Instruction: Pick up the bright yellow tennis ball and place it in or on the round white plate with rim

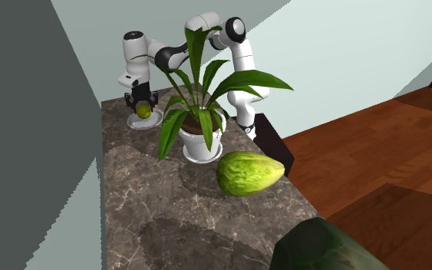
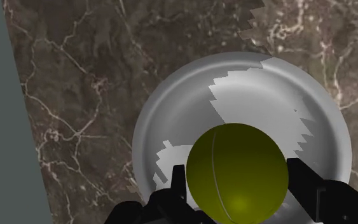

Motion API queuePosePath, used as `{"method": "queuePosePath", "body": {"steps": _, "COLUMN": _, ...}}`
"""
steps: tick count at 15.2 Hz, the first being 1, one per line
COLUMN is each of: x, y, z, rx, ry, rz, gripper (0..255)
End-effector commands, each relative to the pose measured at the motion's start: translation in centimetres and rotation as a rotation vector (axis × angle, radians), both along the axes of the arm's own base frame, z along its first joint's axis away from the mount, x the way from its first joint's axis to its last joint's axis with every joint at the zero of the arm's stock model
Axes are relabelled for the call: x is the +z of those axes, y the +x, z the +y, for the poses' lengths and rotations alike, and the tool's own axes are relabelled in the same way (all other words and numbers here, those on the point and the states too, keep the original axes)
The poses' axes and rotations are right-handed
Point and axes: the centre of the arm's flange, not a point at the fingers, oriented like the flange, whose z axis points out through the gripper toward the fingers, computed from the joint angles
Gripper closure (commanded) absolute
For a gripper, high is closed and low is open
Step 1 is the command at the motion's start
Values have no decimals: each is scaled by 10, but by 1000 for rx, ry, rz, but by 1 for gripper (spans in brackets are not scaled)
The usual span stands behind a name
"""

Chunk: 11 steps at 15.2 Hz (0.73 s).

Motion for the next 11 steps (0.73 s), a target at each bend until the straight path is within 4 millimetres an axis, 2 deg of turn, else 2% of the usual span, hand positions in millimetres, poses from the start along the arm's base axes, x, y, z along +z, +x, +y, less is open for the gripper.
{"method": "queuePosePath", "body": {"steps": 1, "x": -1, "y": 0, "z": 0, "rx": 0, "ry": 0, "rz": 0, "gripper": 255}}
{"method": "queuePosePath", "body": {"steps": 6, "x": -1, "y": 0, "z": 0, "rx": 0, "ry": 0, "rz": 0, "gripper": 255}}
{"method": "queuePosePath", "body": {"steps": 7, "x": -1, "y": 0, "z": 0, "rx": 0, "ry": 0, "rz": 0, "gripper": 0}}
{"method": "queuePosePath", "body": {"steps": 11, "x": -1, "y": 0, "z": 0, "rx": 0, "ry": 0, "rz": 0, "gripper": 0}}
